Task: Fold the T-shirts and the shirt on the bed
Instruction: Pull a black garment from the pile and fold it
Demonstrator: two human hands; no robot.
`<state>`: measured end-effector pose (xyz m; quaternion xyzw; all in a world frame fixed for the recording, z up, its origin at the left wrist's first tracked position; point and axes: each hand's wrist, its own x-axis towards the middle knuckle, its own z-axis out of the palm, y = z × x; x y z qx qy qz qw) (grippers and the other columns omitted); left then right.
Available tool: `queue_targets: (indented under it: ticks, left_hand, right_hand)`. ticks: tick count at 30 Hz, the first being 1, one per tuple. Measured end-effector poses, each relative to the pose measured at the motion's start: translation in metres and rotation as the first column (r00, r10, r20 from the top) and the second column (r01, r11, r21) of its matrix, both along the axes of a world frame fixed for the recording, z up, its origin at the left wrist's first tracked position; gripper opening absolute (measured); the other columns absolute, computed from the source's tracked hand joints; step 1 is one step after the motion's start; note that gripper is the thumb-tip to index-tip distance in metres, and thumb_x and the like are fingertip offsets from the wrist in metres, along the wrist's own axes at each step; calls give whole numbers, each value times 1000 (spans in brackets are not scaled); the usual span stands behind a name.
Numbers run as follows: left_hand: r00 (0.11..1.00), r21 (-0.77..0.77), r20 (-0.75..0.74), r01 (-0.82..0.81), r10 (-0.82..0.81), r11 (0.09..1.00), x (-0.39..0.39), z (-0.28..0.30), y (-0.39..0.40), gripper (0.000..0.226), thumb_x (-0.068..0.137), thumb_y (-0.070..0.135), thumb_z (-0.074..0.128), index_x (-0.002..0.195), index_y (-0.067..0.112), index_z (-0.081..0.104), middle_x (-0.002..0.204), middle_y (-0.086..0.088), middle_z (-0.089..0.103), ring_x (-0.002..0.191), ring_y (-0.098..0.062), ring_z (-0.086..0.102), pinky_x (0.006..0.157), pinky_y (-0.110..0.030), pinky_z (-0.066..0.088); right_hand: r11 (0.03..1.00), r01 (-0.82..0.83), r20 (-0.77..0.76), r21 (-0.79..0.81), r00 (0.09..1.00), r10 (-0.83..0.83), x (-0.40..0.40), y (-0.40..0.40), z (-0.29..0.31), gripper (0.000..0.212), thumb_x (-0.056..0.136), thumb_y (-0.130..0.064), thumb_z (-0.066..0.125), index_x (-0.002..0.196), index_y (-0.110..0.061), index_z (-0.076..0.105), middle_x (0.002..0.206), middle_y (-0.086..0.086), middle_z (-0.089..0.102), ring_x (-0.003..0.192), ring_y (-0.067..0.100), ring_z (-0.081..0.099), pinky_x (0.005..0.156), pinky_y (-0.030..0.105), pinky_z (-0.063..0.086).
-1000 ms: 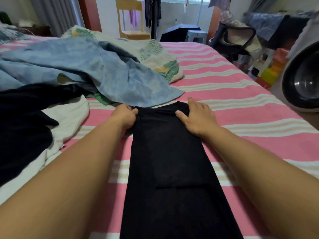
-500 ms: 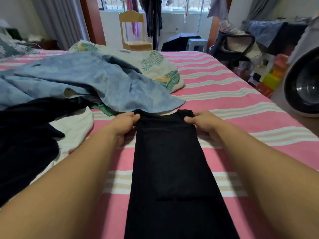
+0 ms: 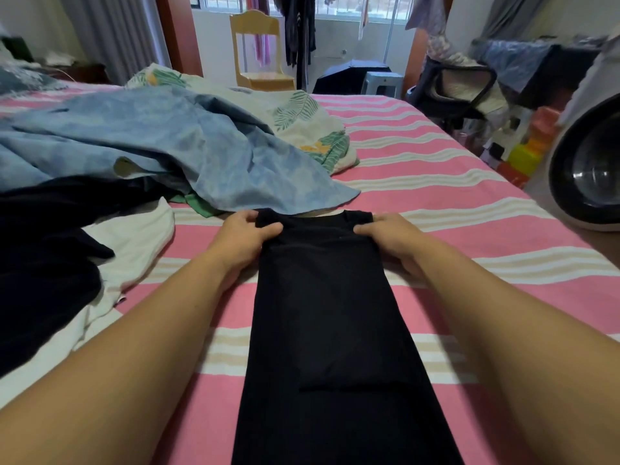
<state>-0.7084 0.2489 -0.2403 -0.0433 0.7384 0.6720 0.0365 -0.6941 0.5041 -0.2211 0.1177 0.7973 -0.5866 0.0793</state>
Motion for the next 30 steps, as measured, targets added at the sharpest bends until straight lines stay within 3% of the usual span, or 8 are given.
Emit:
queue_targets:
  ticks: [2,5,9,15,21,23,26,30]
  left_hand:
    - [1000,-35,-8,-21,20,999,3,-1,2,6,93,12,72,100,13,71,101,-7,76,90,-21,73,86,-39,60]
    - [994,43,102,45,-49,998,14,19,-4,10,97,15,67,91,12,73,92,-12,75,75,-23,67,66,-30,51]
    - [999,7,-8,49,-49,999,64,81,-19,11,97,16,64,105,17,72,101,-1,75,90,-11,64,82,-31,39]
    - [992,-48,-100,74,-79,996,208,106,-40,20,92,0,66,94,19,73,88,3,71,76,-7,56,70,-25,39]
    - [932,-325,137,364,-337,873,309,56,-51,54,92,-14,55,118,31,67,97,8,71,79,-2,65,74,-21,53]
    - [947,-351,117,320,-298,880,316,56,-54,57,92,-12,54,121,35,65,102,13,73,88,1,67,81,-22,52]
    - [964,-267,116,263,-240,927,317,63,-52,36,96,-1,60,116,28,69,105,11,74,98,-4,69,80,-16,49]
    - [991,-208,121,78,-53,975,308,70,-34,8,97,16,65,98,13,73,81,1,70,73,-12,64,72,-26,51]
  right_hand:
    - [1000,-12,-27,-7,1000,12,5,1,-2,18,96,-13,61,109,-16,74,102,11,77,95,25,73,93,46,58]
    - [999,-16,-9,-35,1000,16,17,-4,22,21,100,-9,58,115,-13,71,111,13,74,95,22,70,89,41,60]
    - [999,-15,-224,34,974,22,53,-4,80,28,94,-2,63,120,-12,71,113,4,72,104,17,65,75,22,50]
    - [979,-113,-304,170,939,161,195,8,91,20,79,3,73,98,-4,73,89,3,69,77,1,58,70,19,42]
    - [968,-206,-70,144,973,218,302,12,31,69,72,34,24,100,-12,67,116,6,66,105,11,65,89,28,55]
    - [985,-126,-83,116,987,136,302,15,37,65,74,32,20,97,-11,64,109,9,67,101,17,66,78,19,55]
    - [993,4,-60,115,998,3,292,14,53,29,93,10,48,106,-12,61,101,7,68,86,17,65,73,29,52]
    - [976,47,24,214,998,-54,279,-9,51,14,87,-22,70,97,-12,66,85,6,70,71,24,62,68,38,50]
